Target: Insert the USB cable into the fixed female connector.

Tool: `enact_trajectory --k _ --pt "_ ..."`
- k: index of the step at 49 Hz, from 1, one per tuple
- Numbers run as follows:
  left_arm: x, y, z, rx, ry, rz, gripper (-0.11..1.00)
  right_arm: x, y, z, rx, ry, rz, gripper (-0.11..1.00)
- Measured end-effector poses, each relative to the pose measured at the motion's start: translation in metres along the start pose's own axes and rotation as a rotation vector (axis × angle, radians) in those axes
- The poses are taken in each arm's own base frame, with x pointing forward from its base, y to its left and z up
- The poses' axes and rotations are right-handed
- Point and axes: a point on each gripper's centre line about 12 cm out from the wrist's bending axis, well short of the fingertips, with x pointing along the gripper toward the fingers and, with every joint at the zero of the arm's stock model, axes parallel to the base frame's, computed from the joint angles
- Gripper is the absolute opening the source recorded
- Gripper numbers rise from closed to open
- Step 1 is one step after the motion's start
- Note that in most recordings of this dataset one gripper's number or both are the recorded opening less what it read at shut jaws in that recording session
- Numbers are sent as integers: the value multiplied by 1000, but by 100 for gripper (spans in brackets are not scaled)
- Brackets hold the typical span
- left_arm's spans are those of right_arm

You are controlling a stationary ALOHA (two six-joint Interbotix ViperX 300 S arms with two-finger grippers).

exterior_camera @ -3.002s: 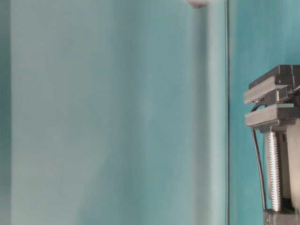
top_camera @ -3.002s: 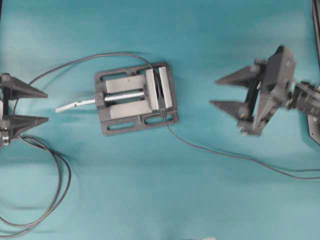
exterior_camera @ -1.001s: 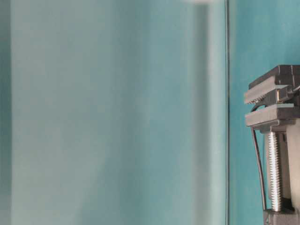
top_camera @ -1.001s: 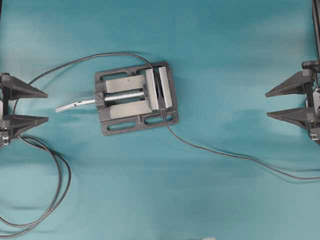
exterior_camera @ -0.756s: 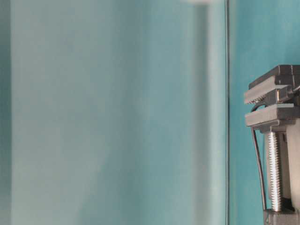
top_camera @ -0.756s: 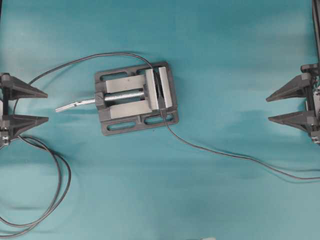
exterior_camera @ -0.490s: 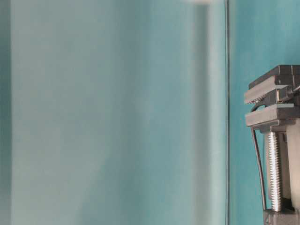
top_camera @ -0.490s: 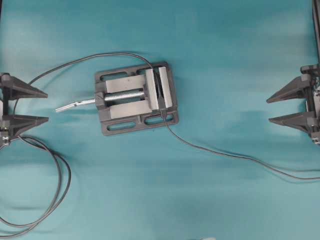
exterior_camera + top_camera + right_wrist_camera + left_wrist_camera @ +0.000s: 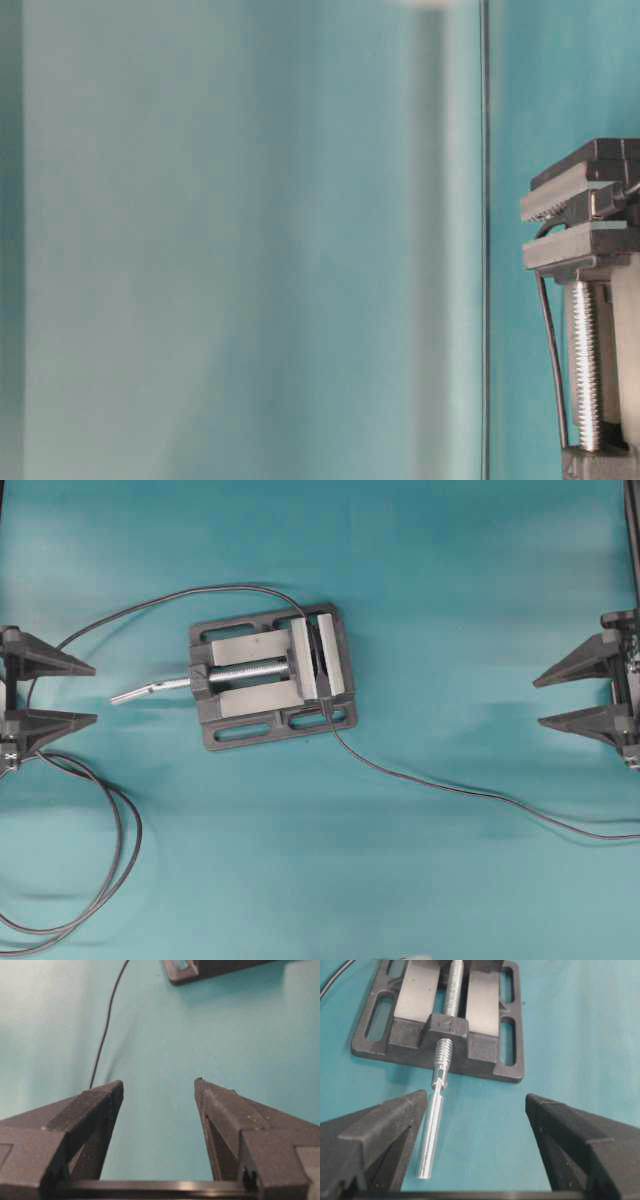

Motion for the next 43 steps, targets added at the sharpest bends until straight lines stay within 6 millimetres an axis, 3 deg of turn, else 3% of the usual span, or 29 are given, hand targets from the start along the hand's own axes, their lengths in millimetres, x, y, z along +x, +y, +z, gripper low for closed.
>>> enact_trajectory --k 43 --pt "0 0 0 0 -3 -1 97 0 1 -4 3 29 11 64"
